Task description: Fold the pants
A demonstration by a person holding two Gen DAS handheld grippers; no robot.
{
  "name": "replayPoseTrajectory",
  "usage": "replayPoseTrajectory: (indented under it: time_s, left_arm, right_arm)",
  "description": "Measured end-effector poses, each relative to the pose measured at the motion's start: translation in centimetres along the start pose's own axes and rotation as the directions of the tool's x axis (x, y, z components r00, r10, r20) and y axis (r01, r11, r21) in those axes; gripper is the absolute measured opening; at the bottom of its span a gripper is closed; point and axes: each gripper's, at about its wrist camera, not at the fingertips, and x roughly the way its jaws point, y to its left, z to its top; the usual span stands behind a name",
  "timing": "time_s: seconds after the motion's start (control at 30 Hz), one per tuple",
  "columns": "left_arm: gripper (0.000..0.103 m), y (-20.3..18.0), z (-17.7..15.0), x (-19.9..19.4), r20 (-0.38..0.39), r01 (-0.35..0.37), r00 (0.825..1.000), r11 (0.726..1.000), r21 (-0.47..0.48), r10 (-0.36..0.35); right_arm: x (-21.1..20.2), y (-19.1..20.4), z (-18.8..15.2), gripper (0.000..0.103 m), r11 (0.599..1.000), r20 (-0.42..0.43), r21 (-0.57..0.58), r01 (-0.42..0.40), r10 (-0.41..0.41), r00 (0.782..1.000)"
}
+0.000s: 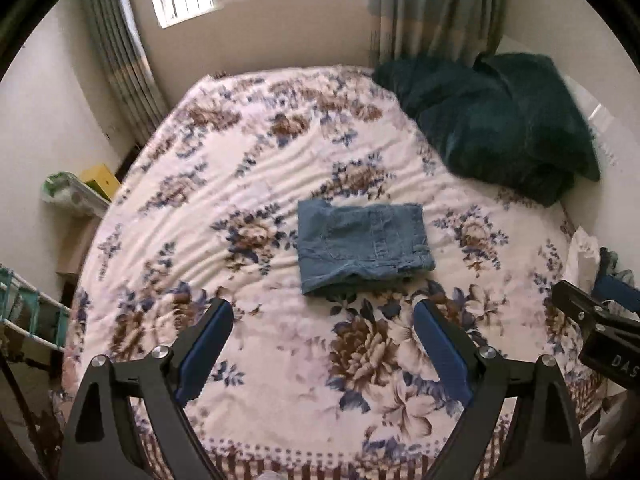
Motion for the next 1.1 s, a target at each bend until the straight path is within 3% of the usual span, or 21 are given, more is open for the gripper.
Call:
replayPoseTrajectory:
  time_s: [0.27,0.57,0.77,1.0,1.1]
  left_arm:
    - [0.092,0.0,-1.9,-12.4,0.094,-0.019,0.995,0.999,-0.049,0.023]
    - [0.092,-0.7,-4.2,-22.2,0.181,-0.062,0.981,0.996,-0.069,0.074]
    - [0.092,-1.4,-5.8,-25.4,0.198,-0.051,0.978,0.995,-0.081,0.066]
    - [0.092,-1.0,-6.1,-26.3,0.215,-0.044,0.974,0.992,-0.121,0.069]
    - [0.102,-0.7,-5.9,-25.6,0.207,-0.049,0.975,0.989,-0.141,0.078]
  right_arm:
    - [-14.4,-1.0,-2.9,0.096,0.997,0.089,-0.069,-0.018,0.024,0.996]
    - [-26.6,-1.8,-5.5,0.096,0.990,0.196,-0.140,-0.032,0.059,0.979]
    - [-32.0,-2.0,-7.0,0.096,0.985,0.252,-0.170,-0.038,0.081,0.964]
    - [-33.9,-2.9,-8.0,0.096,0.984,0.245,-0.167,-0.058,0.098,0.965]
    - [-33.5,-3.3,-7.5,0.096,0.986,0.250,-0.157,-0.054,0.092,0.964]
